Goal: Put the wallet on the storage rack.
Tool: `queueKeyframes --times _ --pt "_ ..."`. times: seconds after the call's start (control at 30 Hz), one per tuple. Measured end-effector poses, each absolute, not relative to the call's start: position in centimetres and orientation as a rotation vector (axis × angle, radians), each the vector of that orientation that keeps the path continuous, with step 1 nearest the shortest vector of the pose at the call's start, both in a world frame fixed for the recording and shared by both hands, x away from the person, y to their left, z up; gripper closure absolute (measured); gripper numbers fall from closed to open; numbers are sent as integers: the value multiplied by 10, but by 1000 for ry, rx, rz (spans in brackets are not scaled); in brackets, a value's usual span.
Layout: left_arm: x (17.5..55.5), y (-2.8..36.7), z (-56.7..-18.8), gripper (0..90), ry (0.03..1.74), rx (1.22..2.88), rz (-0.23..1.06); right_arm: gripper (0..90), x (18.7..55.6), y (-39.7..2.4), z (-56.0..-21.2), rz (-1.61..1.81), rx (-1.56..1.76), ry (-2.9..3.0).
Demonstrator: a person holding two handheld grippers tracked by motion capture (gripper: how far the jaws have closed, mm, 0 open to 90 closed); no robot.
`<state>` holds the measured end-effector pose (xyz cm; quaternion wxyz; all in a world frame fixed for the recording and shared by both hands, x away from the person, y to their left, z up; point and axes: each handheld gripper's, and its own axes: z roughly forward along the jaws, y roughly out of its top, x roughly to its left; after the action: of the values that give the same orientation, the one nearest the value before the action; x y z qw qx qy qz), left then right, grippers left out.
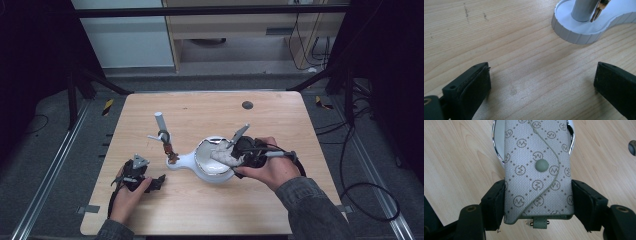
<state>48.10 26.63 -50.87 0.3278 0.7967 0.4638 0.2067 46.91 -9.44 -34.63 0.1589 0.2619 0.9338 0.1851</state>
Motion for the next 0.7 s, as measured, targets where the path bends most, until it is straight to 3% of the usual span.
queueKeyframes --times 0.7 --pt "481 266 -509 1 1214 2086 542 321 478 -65 -366 471 701 2751"
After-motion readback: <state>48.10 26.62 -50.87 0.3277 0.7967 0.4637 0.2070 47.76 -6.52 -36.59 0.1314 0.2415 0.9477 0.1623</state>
